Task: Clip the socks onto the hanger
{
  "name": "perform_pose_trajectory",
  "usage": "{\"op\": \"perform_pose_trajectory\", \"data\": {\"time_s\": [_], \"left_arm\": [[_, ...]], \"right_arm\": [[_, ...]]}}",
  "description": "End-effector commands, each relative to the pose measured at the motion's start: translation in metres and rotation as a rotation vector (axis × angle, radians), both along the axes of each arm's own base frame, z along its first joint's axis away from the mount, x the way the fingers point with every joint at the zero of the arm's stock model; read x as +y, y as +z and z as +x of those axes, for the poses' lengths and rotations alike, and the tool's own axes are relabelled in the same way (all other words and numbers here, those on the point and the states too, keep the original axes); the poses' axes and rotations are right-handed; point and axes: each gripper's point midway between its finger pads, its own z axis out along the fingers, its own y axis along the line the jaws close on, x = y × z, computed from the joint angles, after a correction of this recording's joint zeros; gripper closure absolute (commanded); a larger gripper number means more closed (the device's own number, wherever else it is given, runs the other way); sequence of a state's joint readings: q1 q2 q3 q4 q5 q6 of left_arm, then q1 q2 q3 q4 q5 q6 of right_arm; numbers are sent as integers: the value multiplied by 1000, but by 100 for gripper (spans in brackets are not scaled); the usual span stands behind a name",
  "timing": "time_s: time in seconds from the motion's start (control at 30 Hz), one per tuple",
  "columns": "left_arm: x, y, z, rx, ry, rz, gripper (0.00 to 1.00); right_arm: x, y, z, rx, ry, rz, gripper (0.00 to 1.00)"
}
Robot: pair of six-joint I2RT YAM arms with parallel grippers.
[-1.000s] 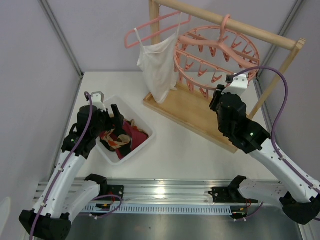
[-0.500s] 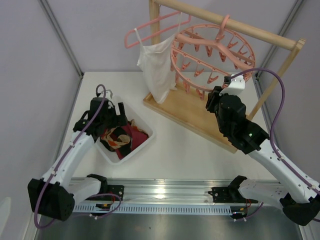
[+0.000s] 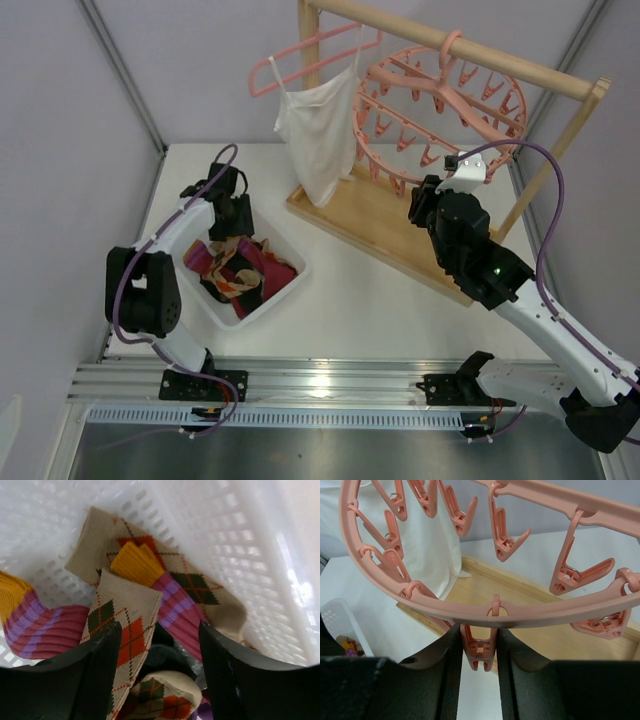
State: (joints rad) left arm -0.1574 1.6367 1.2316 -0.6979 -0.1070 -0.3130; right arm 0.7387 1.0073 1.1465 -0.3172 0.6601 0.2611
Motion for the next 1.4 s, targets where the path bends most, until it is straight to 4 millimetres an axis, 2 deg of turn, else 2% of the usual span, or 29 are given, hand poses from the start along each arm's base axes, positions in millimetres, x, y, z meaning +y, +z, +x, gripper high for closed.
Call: {"op": "perform_pose_trajectory", "data": {"time_s": [0.0, 0.17, 0.3, 0.43, 0.57, 0.7, 0.73, 0.8, 0.83, 0.9, 0.93, 1.03, 1.07, 1.13, 1.17, 1.2, 1.23, 1.27, 1.3, 1.33, 1.37], "left_arm": [[11, -1, -3, 41, 14, 57, 35], [20, -10, -5, 70, 27, 108, 38], [25, -15, 0, 84, 30, 138, 43], [24, -23, 3, 100, 27, 143, 50], [22, -24, 4, 101, 20, 137, 51], [21, -25, 4, 102, 16, 141, 62], [21, -25, 4, 105, 17, 143, 70], [21, -22, 1, 107, 16, 148, 81], [21, -14, 1, 88, 15, 152, 91], [17, 0, -1, 55, 11, 147, 99], [13, 19, -1, 0, 7, 135, 99], [-4, 56, -6, -112, -24, 103, 99], [-18, 85, -12, -204, -58, 69, 99], [-35, 120, -15, -338, -104, 20, 99], [-52, 147, -31, -435, -161, -23, 99], [-62, 172, -31, -531, -187, -59, 99], [-70, 186, -39, -585, -213, -88, 99], [-82, 215, -57, -680, -263, -141, 99], [-91, 227, -62, -738, -298, -181, 99], [-104, 249, -77, -825, -351, -238, 99], [-112, 256, -78, -850, -372, -259, 99]], "right_arm": [[-3, 8, -3, -29, 10, 31, 100], [-3, 8, -2, -30, 12, 39, 100], [-4, 9, -3, -32, 17, 44, 100], [-7, 8, -3, -31, 9, 48, 100], [-8, 8, -4, -30, 12, 58, 100], [-8, 7, -3, -27, 11, 61, 100], [-9, 7, -2, -27, 11, 60, 100], [-8, 6, -2, -24, 13, 61, 100], [-9, 7, -2, -25, 11, 62, 100], [-9, 6, -1, -23, 12, 65, 100], [-10, 7, -1, -21, 13, 65, 100], [-10, 9, 0, -21, 21, 78, 100], [-9, 10, 0, -22, 25, 84, 100], [-9, 12, -1, -19, 40, 102, 100], [-8, 14, -2, -23, 46, 109, 100], [-8, 14, -2, -24, 50, 119, 100], [-9, 18, -4, -29, 54, 133, 100], [-8, 19, -4, -33, 61, 142, 100], [-8, 22, -5, -38, 65, 150, 100], [-7, 27, -6, -44, 73, 161, 100], [-7, 26, -5, -41, 76, 161, 100]]}}
